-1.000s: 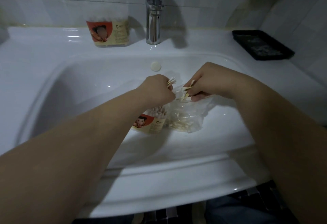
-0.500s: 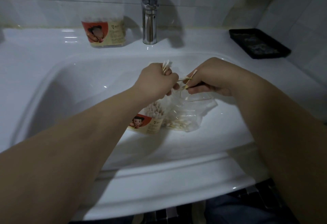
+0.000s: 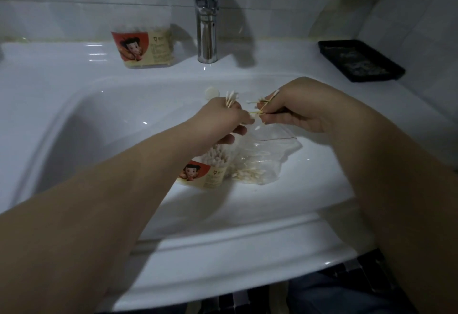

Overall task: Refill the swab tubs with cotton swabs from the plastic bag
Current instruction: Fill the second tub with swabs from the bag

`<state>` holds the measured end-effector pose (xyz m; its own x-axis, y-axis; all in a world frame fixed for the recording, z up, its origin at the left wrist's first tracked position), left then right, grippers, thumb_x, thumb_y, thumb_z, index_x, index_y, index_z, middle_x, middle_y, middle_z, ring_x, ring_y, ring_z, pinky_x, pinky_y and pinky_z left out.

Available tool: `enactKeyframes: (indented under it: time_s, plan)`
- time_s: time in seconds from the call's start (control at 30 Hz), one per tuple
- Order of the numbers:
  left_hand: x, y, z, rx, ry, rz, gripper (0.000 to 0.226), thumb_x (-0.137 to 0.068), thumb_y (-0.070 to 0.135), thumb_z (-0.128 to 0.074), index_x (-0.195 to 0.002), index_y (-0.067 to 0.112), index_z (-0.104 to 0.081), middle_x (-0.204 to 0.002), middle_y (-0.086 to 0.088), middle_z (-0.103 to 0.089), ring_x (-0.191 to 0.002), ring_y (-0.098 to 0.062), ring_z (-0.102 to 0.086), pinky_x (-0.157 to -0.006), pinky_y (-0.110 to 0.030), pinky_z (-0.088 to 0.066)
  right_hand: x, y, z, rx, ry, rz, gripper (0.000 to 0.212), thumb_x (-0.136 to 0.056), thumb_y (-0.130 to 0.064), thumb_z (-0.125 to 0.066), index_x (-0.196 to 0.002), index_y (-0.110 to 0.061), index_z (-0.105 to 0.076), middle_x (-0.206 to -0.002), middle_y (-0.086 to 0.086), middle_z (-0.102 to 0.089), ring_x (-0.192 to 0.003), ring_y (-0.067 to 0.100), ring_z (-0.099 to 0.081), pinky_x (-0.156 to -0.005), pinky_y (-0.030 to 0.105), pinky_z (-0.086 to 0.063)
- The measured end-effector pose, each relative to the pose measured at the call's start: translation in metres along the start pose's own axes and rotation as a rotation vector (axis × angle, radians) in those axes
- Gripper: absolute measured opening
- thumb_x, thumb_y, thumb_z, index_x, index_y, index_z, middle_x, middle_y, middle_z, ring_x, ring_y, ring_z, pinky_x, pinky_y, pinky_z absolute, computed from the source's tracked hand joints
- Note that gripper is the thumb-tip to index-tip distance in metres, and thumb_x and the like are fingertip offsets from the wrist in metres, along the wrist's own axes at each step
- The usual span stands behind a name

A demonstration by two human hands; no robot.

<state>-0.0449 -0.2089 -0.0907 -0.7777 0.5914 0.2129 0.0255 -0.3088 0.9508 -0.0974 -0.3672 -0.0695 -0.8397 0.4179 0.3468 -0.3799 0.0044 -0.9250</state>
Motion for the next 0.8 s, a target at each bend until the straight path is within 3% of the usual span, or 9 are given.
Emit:
enactKeyframes:
  time_s: [0.1, 0.2, 0.37, 0.47, 0.63, 0.8]
  plan:
    - [0.0, 0.003, 0.0, 0.104, -0.022, -0.014, 0.016, -0.092, 0.018, -0.066, -0.08, 0.019, -0.055, -0.099, 0.0, -0.075, -0.087, -0.012, -0.074, -0.054, -0.026, -0.046, 0.002, 0.001, -0.003, 0.039, -0.024, 0.004, 0.016, -0.085, 0.016, -0.067, -0.099, 0.011, -0.072, -0.107, 0.021, -0.074, -0.086, 0.025, -0.078, -0.071, 0.024, -0.061]
    - [0.0, 0.001, -0.003, 0.107, -0.073, -0.052, 0.025, -0.091, 0.016, -0.073, -0.079, 0.017, -0.051, -0.091, -0.005, -0.071, -0.088, -0.014, -0.075, -0.056, -0.024, -0.052, 0.005, 0.001, -0.01, 0.07, -0.066, 0.017, 0.019, -0.083, 0.017, -0.067, -0.101, 0.012, -0.072, -0.107, 0.022, -0.074, -0.087, 0.024, -0.077, -0.07, 0.023, -0.061]
    - [-0.002, 0.0, -0.003, 0.109, -0.099, -0.128, 0.047, -0.088, -0.008, -0.07, -0.07, 0.018, -0.035, -0.08, -0.02, -0.064, -0.067, -0.018, -0.07, -0.075, -0.028, -0.063, 0.005, 0.003, -0.017, 0.128, -0.122, 0.004, 0.025, -0.08, 0.017, -0.07, -0.105, 0.015, -0.069, -0.111, 0.025, -0.073, -0.091, 0.027, -0.077, -0.074, 0.026, -0.063]
    - [-0.003, 0.001, -0.002, 0.083, -0.091, -0.142, 0.049, -0.088, -0.012, -0.068, -0.067, 0.017, -0.035, -0.073, -0.018, -0.06, -0.067, -0.02, -0.071, -0.074, -0.026, -0.062, 0.009, 0.003, -0.02, 0.133, -0.153, 0.012, 0.012, -0.084, 0.012, -0.071, -0.096, 0.014, -0.07, -0.102, 0.026, -0.074, -0.09, 0.028, -0.077, -0.077, 0.026, -0.063]
    - [-0.006, -0.002, -0.003, 0.06, -0.101, -0.132, 0.048, -0.089, -0.011, -0.067, -0.066, 0.016, -0.035, -0.083, -0.025, -0.058, -0.072, -0.026, -0.071, -0.073, -0.028, -0.062, 0.013, 0.003, -0.022, 0.147, -0.161, 0.042, 0.011, -0.088, -0.001, -0.075, -0.091, 0.009, -0.071, -0.087, 0.018, -0.076, -0.08, 0.022, -0.077, -0.072, 0.023, -0.061]
    - [-0.005, -0.001, -0.004, 0.071, -0.131, -0.123, 0.049, -0.089, -0.014, -0.066, -0.063, 0.016, -0.035, -0.087, -0.029, -0.059, -0.079, -0.029, -0.071, -0.076, -0.031, -0.063, 0.007, 0.0, -0.009, 0.147, -0.04, 0.039, 0.015, -0.09, -0.003, -0.074, -0.095, 0.01, -0.071, -0.09, 0.02, -0.073, -0.075, 0.021, -0.077, -0.068, 0.023, -0.061]
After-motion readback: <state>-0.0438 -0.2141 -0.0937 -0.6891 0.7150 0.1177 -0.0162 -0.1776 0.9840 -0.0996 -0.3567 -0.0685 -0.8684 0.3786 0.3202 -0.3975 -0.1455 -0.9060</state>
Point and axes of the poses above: each hand's wrist, its own x-axis away from the middle knuckle, its own z-axis out of the back of the hand, y = z × x, the point moved 6 cm from there along -x, towards the middle knuckle
